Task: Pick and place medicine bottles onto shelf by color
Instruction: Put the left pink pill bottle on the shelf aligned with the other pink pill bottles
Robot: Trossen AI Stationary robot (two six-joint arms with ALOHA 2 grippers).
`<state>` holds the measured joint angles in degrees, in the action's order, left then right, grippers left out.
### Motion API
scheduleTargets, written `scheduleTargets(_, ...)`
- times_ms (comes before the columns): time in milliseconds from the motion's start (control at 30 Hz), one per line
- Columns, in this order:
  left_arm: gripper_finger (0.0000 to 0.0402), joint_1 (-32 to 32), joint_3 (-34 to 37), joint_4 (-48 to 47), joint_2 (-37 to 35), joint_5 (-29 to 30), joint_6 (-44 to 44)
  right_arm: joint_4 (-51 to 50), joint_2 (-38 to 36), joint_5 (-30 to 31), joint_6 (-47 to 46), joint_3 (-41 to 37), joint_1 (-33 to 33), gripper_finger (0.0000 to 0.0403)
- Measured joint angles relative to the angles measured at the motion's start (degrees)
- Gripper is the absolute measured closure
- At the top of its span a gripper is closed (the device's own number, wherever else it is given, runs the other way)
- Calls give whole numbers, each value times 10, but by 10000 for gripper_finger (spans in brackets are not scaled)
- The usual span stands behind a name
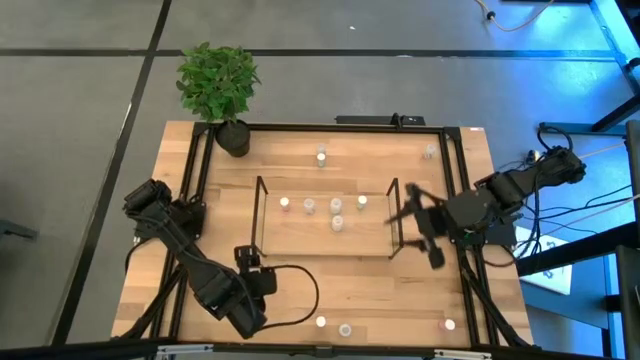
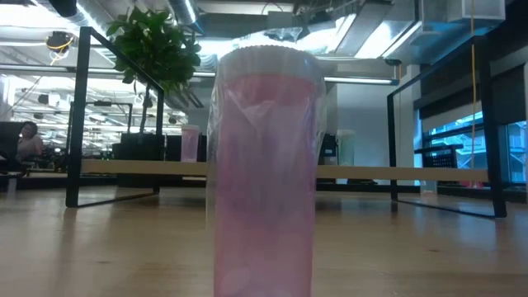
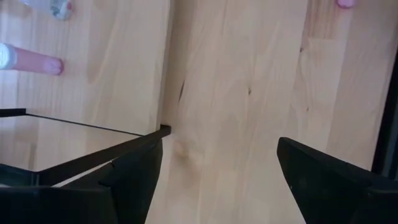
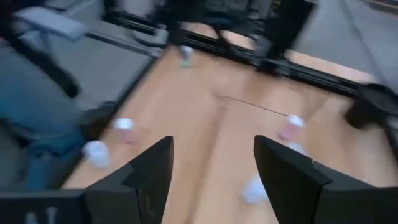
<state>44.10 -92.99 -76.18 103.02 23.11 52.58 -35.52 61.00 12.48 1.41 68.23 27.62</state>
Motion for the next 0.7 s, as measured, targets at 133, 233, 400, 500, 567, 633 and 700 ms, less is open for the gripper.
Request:
scheduleTargets(133,90,0,0,-1,0,1,0,12,30,-2,-12,0,17,178)
scheduleTargets(233,90,-1,0,-2,0,4,0,18,62,-1,-11,0,30,178)
scheduleTargets(400,90,-1,0,-3,0,10,8,17,118,-2,-11,18,49,178)
scheduleTargets(500,90,-1,0,-3,0,14,14,17,150,-4,-12,33,58,178)
scheduleTargets(567,90,-1,0,-3,0,17,14,15,172,-15,-12,41,64,178)
scheduleTargets(633,90,-1,0,-3,0,19,15,15,193,-30,-13,50,67,178)
scheduleTargets(700,90,-1,0,-3,0,20,15,15,211,-36,-14,58,72,178)
